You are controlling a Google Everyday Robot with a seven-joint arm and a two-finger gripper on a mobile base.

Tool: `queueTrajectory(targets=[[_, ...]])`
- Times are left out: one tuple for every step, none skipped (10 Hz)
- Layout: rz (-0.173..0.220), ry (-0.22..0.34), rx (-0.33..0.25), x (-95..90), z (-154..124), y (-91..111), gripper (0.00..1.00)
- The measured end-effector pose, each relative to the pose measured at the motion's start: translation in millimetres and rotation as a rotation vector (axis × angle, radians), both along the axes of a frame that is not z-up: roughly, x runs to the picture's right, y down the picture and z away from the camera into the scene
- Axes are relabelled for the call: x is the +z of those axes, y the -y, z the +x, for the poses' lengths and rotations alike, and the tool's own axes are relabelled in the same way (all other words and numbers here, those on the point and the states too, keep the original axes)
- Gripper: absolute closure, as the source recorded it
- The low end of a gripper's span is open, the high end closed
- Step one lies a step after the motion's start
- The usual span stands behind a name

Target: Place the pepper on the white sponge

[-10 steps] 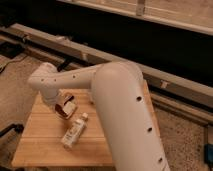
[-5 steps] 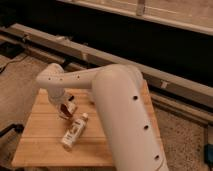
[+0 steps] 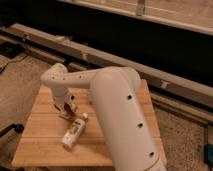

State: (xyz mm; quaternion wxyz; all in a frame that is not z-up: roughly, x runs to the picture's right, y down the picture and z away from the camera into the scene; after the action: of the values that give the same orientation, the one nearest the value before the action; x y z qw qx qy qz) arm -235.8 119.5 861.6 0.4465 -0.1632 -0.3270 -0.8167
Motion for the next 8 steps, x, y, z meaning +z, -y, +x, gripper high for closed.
queueTrajectory(targets=[[0.001, 0.002, -0.001, 3.2, -1.7, 1.4, 0.41], [0.005, 0.005, -0.003, 4.9, -3.3, 3.5, 0.31], [0.009, 0.009, -0.004, 5.5, -5.4, 4.9, 0.24], [0.015, 0.013, -0.007, 6.9, -7.1, 7.8, 0.2], [0.018, 0.015, -0.007, 8.6, -7.6, 9.5, 0.2], [0.022, 0.016, -0.009, 10.4, -8.3, 11.1, 0.2], [0.025, 0.015, -0.01, 12.4, -8.7, 12.1, 0.2], [0.028, 0.013, -0.011, 13.9, -8.6, 13.8, 0.2]])
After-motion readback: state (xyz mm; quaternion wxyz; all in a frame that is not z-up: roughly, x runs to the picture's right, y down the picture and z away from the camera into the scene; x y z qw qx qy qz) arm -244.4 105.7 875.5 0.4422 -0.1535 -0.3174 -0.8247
